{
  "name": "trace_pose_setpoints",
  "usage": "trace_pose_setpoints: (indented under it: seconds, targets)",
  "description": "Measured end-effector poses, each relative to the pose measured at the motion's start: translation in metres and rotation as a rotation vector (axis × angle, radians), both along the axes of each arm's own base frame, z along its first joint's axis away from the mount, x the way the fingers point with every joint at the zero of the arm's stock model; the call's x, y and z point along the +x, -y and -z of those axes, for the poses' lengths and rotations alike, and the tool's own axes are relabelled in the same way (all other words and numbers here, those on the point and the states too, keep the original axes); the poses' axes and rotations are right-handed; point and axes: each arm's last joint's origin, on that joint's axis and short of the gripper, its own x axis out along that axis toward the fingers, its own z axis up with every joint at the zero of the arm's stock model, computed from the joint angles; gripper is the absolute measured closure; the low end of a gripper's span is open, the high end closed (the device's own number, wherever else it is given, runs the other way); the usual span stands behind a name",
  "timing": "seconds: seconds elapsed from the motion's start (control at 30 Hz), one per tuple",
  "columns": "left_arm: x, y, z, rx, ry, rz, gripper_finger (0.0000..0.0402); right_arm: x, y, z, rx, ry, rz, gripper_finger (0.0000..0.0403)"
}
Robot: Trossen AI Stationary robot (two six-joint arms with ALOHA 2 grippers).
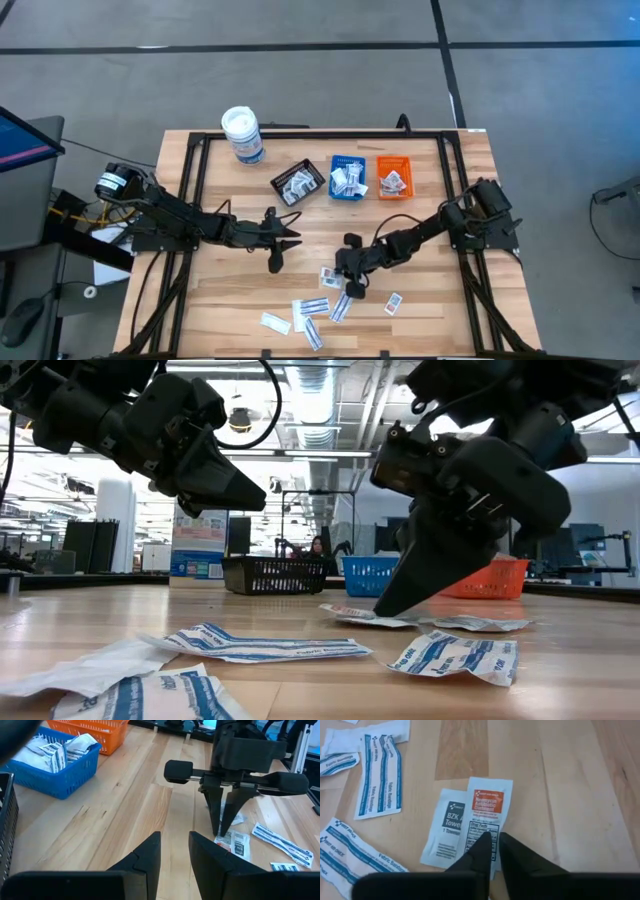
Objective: Pick & Place First Aid Supplies
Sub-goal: Put the orange ointment pack into the orange bin
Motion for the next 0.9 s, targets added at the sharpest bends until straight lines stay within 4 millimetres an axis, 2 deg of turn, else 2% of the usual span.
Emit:
trace_pose_setpoints:
  seconds: [0.17, 0.37, 0.57, 0.7, 0.9]
  targets:
    - [0.000, 0.000, 0.000, 0.000, 0.000, 0.000, 0.0301, 0.002, 0.005, 0.001, 0.019, -0.006, 0.033, 0.0399]
    - [0.000, 0.000, 0.000, 0.000, 0.000, 0.000, 0.0301, 0.002, 0.005, 0.001, 0.021, -0.006, 0.034, 0.0402]
    - [0.000, 0.000, 0.000, 0.000, 0.000, 0.000, 0.0301, 0.000, 0.005, -0.017, 0.030, 0.023, 0.034, 0.0402]
    - [0.000, 0.000, 0.000, 0.000, -0.001, 0.000, 0.0301, -0.001, 0.006, -0.039, 0.026, 0.088, 0.045, 0.0402]
    - [0.000, 0.000, 0.000, 0.001, -0.003, 0.000, 0.0301, -0.005, 0.004, -0.042, -0.091, 0.116, 0.099, 0.0403]
